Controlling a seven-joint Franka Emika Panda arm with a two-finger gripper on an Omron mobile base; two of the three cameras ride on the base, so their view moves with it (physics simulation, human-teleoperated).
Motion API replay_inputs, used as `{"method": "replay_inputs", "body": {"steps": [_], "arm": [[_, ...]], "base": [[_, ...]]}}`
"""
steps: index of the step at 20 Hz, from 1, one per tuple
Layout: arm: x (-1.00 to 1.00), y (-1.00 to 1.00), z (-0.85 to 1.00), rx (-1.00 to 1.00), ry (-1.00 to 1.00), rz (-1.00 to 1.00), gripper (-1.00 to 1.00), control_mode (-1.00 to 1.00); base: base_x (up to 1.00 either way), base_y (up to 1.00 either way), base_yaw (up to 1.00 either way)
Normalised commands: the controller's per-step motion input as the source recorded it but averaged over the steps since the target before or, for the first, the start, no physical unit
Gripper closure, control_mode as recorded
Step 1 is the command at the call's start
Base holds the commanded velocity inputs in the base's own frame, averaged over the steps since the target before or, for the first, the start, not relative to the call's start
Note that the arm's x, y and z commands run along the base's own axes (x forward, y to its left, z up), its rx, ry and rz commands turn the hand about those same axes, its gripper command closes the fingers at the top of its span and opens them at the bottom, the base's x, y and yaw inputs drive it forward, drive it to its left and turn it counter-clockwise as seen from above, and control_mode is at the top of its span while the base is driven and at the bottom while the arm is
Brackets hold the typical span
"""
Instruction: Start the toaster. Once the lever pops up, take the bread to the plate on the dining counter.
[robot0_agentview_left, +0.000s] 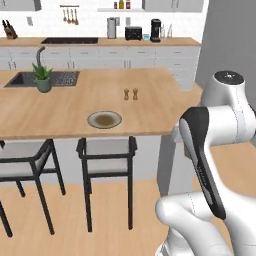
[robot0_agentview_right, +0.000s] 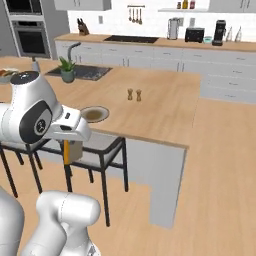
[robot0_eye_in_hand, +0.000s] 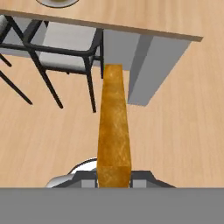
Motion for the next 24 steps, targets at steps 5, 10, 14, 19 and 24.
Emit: {"method": "replay_inputs", "body": {"steps": [5,10,14,19,24], "arm": [[0.0,0.0,0.0,0.0,0.0,0.0,1.0,1.0],[0.0,0.0,0.0,0.0,0.0,0.0,1.0,1.0],[0.0,0.0,0.0,0.0,0.0,0.0,1.0,1.0],[0.0,0.0,0.0,0.0,0.0,0.0,1.0,1.0],[0.0,0.0,0.0,0.0,0.0,0.0,1.0,1.0]], "base": [[0.19,1.0,-0.29],[0.25,1.0,-0.23],[0.38,0.86,-0.16],[0.85,-0.02,-0.06],[0.78,-0.11,-0.06]]}}
